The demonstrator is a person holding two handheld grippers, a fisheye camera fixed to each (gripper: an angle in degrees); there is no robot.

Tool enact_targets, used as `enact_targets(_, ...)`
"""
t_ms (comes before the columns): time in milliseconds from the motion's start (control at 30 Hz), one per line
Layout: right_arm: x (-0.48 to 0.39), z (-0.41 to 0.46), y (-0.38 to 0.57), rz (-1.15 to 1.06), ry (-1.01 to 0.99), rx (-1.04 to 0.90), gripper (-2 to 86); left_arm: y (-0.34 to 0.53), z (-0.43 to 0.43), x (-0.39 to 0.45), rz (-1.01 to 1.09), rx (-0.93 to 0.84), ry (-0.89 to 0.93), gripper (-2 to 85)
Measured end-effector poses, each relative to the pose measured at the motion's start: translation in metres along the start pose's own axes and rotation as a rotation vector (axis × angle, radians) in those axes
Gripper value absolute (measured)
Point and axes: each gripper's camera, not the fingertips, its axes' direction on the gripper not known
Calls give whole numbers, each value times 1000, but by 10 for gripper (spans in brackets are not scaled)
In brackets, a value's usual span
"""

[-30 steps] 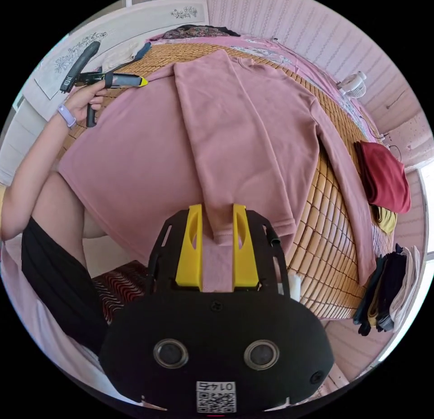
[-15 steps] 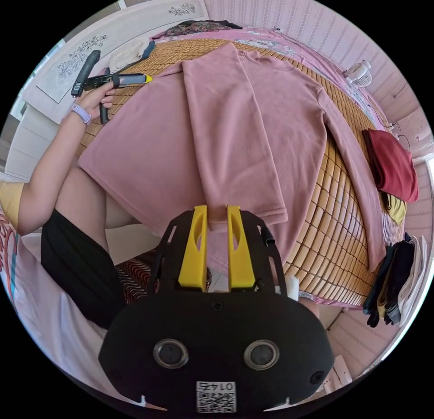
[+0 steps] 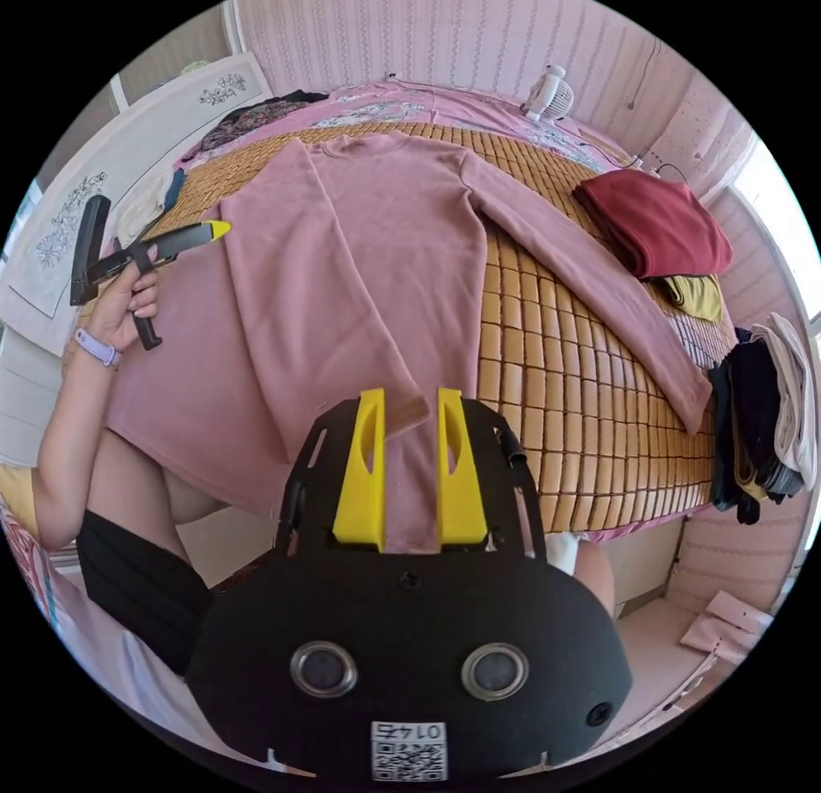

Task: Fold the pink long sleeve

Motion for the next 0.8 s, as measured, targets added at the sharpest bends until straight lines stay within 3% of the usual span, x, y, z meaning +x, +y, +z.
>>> enact_targets(133, 10, 8, 4, -18, -45, -38, 46, -2, 27, 11, 41, -145, -117, -10)
enact_targets(433, 39, -7, 19, -37, -77, -42, 61, -2, 14, 13, 96, -157, -142, -10)
enact_targets(533, 69, -24, 24, -11, -33, 39, 71, 0, 9, 7, 83, -153, -117, -10)
enact_targets(667, 160, -39, 34, 297, 236, 261, 103, 5, -7, 0, 60, -120, -78, -10)
enact_targets(800, 262, -29, 47, 680, 357, 273, 156, 12, -17, -3, 66, -106, -108, -10)
